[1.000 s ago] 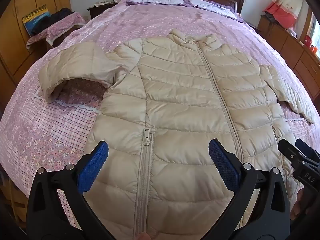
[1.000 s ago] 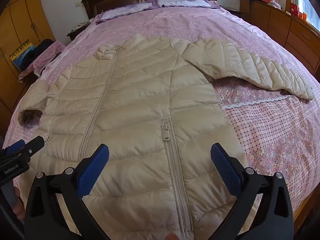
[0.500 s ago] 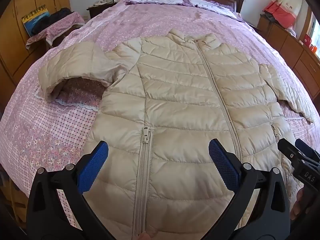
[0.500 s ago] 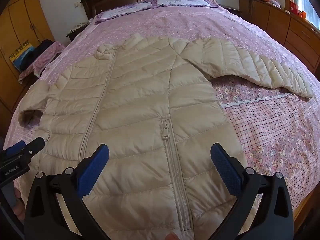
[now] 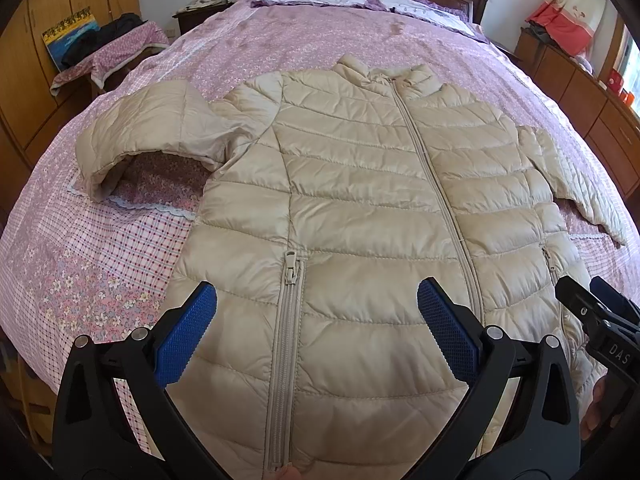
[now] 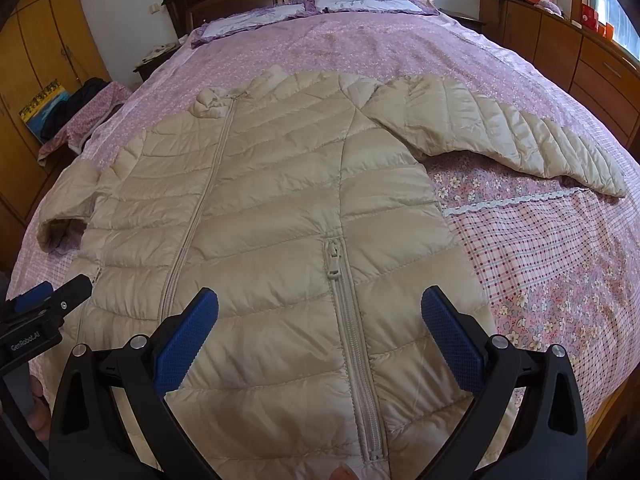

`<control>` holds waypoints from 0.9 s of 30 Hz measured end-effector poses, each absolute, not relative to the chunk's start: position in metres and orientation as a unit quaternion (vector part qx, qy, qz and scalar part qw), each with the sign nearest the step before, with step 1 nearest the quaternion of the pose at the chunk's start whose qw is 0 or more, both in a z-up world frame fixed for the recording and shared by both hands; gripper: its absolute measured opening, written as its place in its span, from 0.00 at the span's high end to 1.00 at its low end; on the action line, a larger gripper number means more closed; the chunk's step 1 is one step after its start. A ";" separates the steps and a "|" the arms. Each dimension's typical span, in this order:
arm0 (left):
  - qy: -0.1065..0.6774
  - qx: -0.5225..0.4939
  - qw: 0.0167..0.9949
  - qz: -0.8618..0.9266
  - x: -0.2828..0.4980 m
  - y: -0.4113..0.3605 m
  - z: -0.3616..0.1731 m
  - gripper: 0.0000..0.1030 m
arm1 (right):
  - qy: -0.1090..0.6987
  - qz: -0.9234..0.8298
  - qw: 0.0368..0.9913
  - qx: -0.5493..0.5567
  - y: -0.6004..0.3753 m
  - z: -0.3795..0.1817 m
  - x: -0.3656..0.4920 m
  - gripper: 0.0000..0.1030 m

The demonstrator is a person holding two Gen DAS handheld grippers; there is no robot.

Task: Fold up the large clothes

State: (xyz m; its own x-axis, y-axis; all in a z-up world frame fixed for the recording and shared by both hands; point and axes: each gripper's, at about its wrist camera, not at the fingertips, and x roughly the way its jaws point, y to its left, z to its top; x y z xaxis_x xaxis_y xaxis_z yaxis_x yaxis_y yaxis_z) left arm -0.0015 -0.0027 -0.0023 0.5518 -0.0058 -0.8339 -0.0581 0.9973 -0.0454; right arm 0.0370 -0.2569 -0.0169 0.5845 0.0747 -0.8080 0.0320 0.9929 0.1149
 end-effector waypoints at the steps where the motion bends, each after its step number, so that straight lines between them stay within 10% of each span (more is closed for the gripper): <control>1: 0.473 -0.034 0.880 0.015 -0.002 -0.003 -0.002 0.03 | 0.455 0.012 0.888 0.058 -0.257 -0.017 0.037 0.05; 27: 0.474 -0.035 0.880 0.015 -0.003 -0.003 -0.003 0.03 | 0.457 0.013 0.887 0.062 -0.256 -0.015 0.035 0.05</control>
State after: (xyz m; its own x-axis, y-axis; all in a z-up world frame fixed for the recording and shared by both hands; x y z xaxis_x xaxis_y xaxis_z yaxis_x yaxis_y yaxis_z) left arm -0.0029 -0.0034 -0.0030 0.5498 -0.0067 -0.8353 -0.0599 0.9971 -0.0475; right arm 0.0352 -0.2562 -0.0147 0.5823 0.0800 -0.8090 0.0328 0.9920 0.1217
